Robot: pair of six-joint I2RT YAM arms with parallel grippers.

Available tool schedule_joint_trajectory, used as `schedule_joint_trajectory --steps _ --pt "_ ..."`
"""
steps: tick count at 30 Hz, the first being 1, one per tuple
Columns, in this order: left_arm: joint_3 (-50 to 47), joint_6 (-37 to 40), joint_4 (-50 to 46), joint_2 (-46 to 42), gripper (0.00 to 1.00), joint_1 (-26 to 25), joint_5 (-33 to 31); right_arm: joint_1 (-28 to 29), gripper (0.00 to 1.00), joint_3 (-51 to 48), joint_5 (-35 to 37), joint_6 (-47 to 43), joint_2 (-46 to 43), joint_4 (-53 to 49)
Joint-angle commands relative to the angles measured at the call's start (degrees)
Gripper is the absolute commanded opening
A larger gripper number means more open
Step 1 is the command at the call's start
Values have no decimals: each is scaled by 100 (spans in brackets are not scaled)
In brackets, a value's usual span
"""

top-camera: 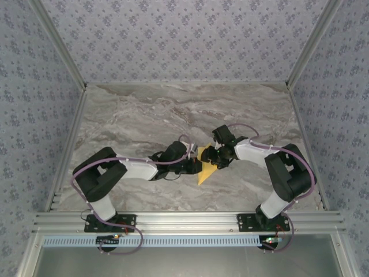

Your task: Fold a paper plane with a square sheet of paper (pick it up from the middle)

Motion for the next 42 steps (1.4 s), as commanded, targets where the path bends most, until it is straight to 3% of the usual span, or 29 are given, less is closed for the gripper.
schedule_joint_trajectory --steps 1,23,42 --pt "74 58 -14 190 6 17 45 -21 55 -363 693 47 569 -494" --pt "199 75 -378 428 4 12 -204 11 49 -345 964 6 710 -635" --pt "221 84 -331 361 9 26 -166 40 41 -348 1203 65 771 -732"
